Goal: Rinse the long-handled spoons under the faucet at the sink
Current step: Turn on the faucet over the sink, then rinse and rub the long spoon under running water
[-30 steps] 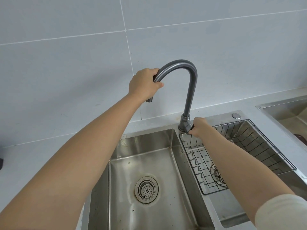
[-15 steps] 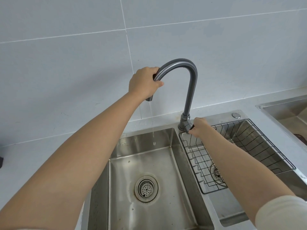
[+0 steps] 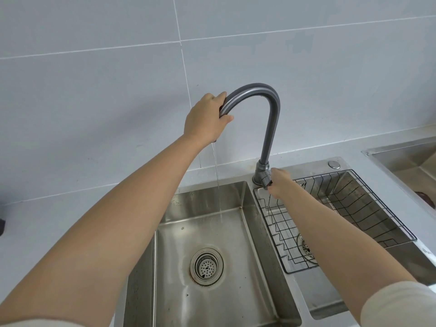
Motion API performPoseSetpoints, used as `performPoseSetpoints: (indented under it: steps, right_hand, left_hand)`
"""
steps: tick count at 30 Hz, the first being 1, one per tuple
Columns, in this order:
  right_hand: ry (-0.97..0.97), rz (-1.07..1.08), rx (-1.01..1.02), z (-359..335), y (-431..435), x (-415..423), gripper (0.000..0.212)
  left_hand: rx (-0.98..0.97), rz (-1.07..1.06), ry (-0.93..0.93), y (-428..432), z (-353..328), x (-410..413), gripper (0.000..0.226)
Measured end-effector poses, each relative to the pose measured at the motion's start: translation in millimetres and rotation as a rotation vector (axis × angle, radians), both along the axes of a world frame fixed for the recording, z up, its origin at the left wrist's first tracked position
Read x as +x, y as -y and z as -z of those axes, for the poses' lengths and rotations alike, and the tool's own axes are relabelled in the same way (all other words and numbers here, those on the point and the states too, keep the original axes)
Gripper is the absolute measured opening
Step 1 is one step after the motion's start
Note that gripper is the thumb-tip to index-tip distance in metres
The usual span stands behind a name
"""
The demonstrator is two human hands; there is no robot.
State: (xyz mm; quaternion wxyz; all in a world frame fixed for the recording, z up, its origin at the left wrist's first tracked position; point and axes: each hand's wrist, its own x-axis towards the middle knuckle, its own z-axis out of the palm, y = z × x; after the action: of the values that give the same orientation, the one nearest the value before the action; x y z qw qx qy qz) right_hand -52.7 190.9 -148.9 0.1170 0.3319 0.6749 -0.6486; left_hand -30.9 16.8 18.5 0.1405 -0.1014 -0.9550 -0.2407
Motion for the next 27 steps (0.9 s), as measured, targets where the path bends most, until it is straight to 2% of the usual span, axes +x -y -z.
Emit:
performPoseSetpoints:
  steps: [3,6,8,11,14,17,19,22,25,27]
  right_hand:
    - [0.012,-0.036,0.008,-3.2,7.6,6.3,0.022]
    - [-0.033,-0.030,0.135,-9.3,20.1,16.1,0.032]
    - [-0.140,-0.104,0.264,-13.7,30.5,27.2,0.049]
    - [-0.282,-0.396,0.530,-26.6,43.6,53.3,0.076]
    - [-0.402,-0.636,0.780,-45.6,60.5,81.6,0.077]
    - [-0.503,-0.818,0.935,-56.9,80.8,101.0,0.077]
    - [-0.531,-0.927,1.016,-60.7,94.6,109.6,0.077]
    - [-0.599,-1.061,1.080,-59.1,121.1,120.9,0.076]
    - [-0.672,-1.199,1.097,-50.8,153.4,134.9,0.076]
    - [-0.698,-1.277,1.087,-44.9,176.8,145.9,0.076]
  left_hand:
    - [-0.032,-0.001,-0.020,2.6,5.5,8.9,0.059]
    - [-0.087,-0.001,-0.101,11.5,15.1,25.1,0.062]
    - [-0.191,-0.025,-0.097,21.1,26.8,39.1,0.062]
    - [-0.308,-0.113,-0.005,38.8,52.7,64.4,0.064]
    - [-0.334,-0.199,0.083,57.8,82.3,94.4,0.066]
    - [-0.322,-0.293,0.166,78.8,112.1,124.1,0.067]
    - [-0.325,-0.356,0.151,93.1,130.3,144.5,0.068]
    - [-0.323,-0.446,0.168,116.1,150.6,175.4,0.080]
    - [-0.306,-0.538,0.276,138.6,162.8,210.6,0.082]
    - [-0.305,-0.613,0.286,153.5,165.7,235.5,0.085]
